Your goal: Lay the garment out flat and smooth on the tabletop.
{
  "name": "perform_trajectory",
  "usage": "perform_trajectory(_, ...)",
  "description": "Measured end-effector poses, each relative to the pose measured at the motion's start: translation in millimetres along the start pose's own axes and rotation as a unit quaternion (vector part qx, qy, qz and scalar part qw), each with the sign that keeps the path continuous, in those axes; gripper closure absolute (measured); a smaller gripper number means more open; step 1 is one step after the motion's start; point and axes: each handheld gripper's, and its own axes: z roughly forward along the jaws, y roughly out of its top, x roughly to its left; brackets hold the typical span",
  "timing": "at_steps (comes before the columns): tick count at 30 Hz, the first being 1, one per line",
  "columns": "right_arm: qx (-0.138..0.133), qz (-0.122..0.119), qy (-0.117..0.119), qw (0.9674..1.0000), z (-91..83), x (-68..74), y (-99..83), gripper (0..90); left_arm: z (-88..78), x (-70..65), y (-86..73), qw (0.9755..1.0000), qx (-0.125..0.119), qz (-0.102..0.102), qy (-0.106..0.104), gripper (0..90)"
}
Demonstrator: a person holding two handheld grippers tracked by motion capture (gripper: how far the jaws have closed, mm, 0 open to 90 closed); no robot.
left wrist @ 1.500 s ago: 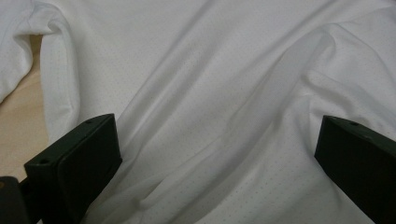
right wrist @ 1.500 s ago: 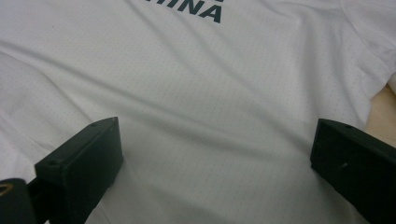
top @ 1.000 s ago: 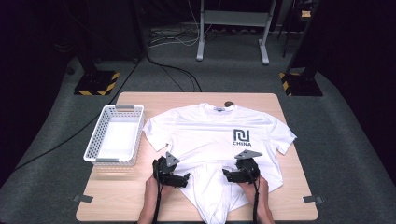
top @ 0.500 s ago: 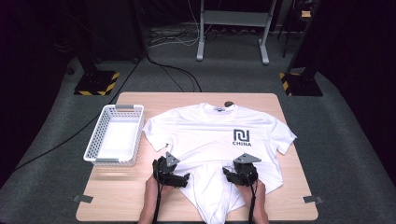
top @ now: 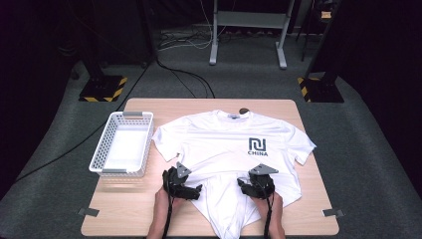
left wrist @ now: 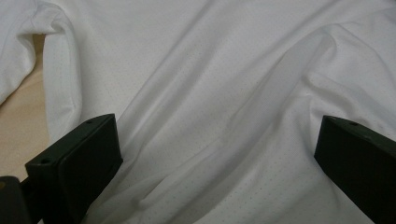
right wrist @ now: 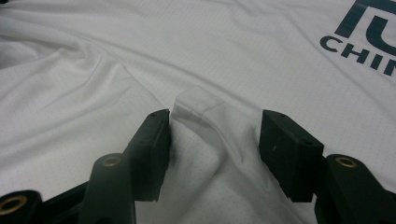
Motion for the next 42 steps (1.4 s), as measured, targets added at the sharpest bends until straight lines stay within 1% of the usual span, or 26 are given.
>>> perform_trajectory(5,-0.002,-0.001,-0.003,1.0,-0.4,0.7,-0.5,46.1,0.1,0.6,0.2,1.0,0.001,0.0,0.0,0.1)
perform_trajectory(11,-0.004,-0.005,0.001,1.0,-0.6,1.3,-0.9,50.0,0.2,0.6,0.2,1.0,0.0,-0.001,0.0,0.2)
perform_trajectory(12,-0.005,-0.006,0.002,1.0,-0.7,1.4,-0.9,51.5,0.2,0.6,0.2,1.0,0.0,-0.001,0.001,0.2)
perform_trajectory(13,-0.006,-0.006,0.006,0.9999,-1.0,1.3,-1.2,55.3,0.2,0.6,0.2,1.0,0.0,-0.002,0.001,0.2)
perform_trajectory(15,-0.007,-0.006,0.009,0.9999,-1.3,1.2,-1.5,57.1,0.2,0.7,0.2,1.0,0.0,-0.003,0.002,0.2)
perform_trajectory(16,-0.008,-0.005,0.012,0.9999,-1.7,0.8,-1.9,60.5,0.3,0.6,0.2,1.0,-0.001,-0.003,0.002,0.2)
perform_trajectory(22,-0.012,-0.001,0.023,0.9997,-2.5,-0.9,-2.5,74.2,0.3,0.7,0.2,1.0,-0.001,-0.004,0.003,0.2)
perform_trajectory(24,-0.013,-0.002,0.024,0.9996,-2.9,-0.7,-2.8,77.2,0.3,0.7,0.2,1.0,-0.001,-0.004,0.003,0.2)
perform_trajectory(26,-0.017,0.003,0.025,0.9995,-3.9,-1.6,-3.4,79.8,0.3,0.8,0.2,1.0,-0.001,-0.005,0.003,0.2)
perform_trajectory(28,-0.018,0.006,0.027,0.9994,-4.5,-2.3,-3.5,80.3,0.3,0.9,0.2,1.0,0.0,-0.005,0.004,0.2)
perform_trajectory(30,-0.019,0.017,0.036,0.999,-6.2,-4.5,-3.8,81.0,0.3,0.9,0.2,1.0,-0.001,-0.006,0.004,0.2)
perform_trajectory(33,-0.018,0.027,0.044,0.9985,-9.3,-6.8,-5.0,81.8,0.3,0.9,0.3,1.0,-0.001,-0.006,0.004,0.2)
perform_trajectory(35,-0.017,0.027,0.043,0.9986,-10.0,-7.5,-5.1,82.0,0.2,0.9,0.2,1.0,-0.001,-0.005,0.004,0.2)
perform_trajectory(37,-0.012,0.022,0.037,0.999,-13.2,-8.2,-5.5,82.4,0.2,1.0,0.2,1.0,0.0,-0.005,0.004,0.3)
perform_trajectory(42,-0.008,0.02,0.032,0.9993,-20.4,-8.0,-6.9,82.6,0.2,1.0,0.2,1.0,-0.001,-0.006,0.004,0.2)
